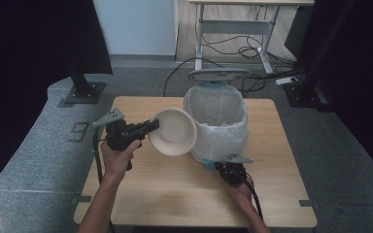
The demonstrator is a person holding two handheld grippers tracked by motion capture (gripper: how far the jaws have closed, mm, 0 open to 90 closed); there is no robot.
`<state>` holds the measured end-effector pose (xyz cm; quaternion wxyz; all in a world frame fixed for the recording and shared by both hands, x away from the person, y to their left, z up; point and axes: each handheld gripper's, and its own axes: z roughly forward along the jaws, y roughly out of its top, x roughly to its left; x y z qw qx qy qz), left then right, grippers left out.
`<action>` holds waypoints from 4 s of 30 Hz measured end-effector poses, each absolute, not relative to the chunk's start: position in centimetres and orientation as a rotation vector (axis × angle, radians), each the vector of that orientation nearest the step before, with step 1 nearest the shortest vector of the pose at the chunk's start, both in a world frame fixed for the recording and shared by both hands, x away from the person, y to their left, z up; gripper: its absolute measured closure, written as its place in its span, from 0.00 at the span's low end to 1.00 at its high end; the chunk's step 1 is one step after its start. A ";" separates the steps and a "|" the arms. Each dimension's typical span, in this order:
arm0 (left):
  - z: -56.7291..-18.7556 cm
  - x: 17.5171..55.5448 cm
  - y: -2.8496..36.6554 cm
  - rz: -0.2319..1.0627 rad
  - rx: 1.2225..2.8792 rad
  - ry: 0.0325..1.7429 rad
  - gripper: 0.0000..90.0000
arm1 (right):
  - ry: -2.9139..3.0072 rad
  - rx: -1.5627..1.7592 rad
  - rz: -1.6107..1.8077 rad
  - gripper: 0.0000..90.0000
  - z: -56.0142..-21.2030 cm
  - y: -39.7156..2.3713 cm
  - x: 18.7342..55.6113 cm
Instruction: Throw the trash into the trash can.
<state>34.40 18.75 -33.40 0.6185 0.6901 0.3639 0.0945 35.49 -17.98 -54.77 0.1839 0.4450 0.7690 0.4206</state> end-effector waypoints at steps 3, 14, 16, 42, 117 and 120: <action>-33.1 34.6 18.4 0.218 1.593 0.830 0.93 | 2.168 1.254 1.186 0.99 -54.8 -18.0 35.5; -32.0 35.2 17.3 0.240 1.610 0.820 0.93 | 2.169 1.255 1.187 0.99 -54.8 -18.0 35.5; -31.8 35.3 17.2 0.241 1.611 0.821 0.93 | 2.169 1.255 1.186 0.99 -54.8 -18.0 35.5; -30.0 36.9 14.7 0.271 1.650 0.792 0.93 | 2.172 1.252 1.188 0.99 -54.8 -18.0 35.5; -28.6 43.0 6.9 0.311 1.720 0.789 0.93 | 2.176 1.256 1.204 0.99 -54.8 -18.2 35.6; -28.3 43.3 6.6 0.318 1.718 0.789 0.93 | 2.176 1.258 1.206 0.99 -54.8 -18.2 35.6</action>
